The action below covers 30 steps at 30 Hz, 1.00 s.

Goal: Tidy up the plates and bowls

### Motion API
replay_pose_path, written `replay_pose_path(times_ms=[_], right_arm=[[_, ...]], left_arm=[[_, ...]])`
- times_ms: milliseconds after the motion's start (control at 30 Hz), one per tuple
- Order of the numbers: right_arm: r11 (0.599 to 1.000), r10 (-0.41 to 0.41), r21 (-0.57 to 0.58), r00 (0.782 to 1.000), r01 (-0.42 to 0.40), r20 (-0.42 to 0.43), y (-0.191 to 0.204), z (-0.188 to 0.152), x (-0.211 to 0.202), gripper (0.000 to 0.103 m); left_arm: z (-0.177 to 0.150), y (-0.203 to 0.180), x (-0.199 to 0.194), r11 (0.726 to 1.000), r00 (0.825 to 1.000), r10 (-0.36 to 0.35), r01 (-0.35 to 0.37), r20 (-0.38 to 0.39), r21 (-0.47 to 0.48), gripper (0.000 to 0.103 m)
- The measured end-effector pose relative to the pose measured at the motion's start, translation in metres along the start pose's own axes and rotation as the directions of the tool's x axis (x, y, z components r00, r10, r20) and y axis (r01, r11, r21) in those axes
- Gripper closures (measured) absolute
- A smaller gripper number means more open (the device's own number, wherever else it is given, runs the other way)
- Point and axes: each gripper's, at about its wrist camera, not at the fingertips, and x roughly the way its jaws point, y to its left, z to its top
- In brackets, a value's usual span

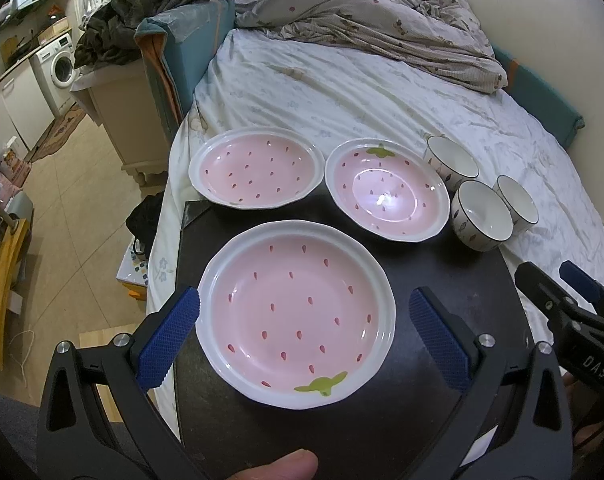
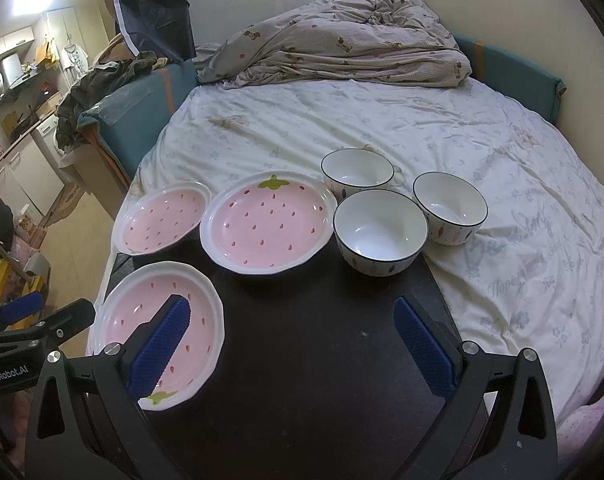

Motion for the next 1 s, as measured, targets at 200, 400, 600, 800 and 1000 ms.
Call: replay_pose_path(times_ms=[200, 400, 600, 800, 1000], right_arm=[[1.000, -0.001, 0.002, 1.000, 0.001, 0.004, 0.0000, -0.0005, -0.0013, 0.000], [1.000, 0.001, 0.001, 1.000, -0.001, 0.004, 0.0016, -0.0012, -0.0001, 0.000], [1.000, 0.000, 0.003, 1.000, 0.000, 0.004, 0.0012, -0.0017, 0.0001, 0.000], [1.000, 0.002, 0.002, 1.000, -0.002, 0.004, 0.0012, -0.0019, 0.0007, 0.000], [1.000, 0.001, 0.000, 1.000, -0.001, 0.005, 0.0010, -0.0014, -0.0016, 0.000]], left_arm=[[-0.0031, -0.0027, 0.0011, 1.000, 1.000, 0.004, -0.004, 0.004, 0.007, 0.000], [-0.0027, -0.0036, 0.0016, 1.000, 1.000, 0.006, -0.006, 0.002, 0.008, 0.000], [-0.0027, -0.0030, 0.0013, 1.000, 1.000, 0.005, -0.005, 0.002, 0.008, 0.000], [-0.0028, -0.0025, 0.0010, 1.000, 1.000, 0.003, -0.003, 0.001, 0.005, 0.000], [-0.0023, -0.0024, 0.0009, 1.000, 1.000, 0.004, -0.004, 0.002, 0.007, 0.000]])
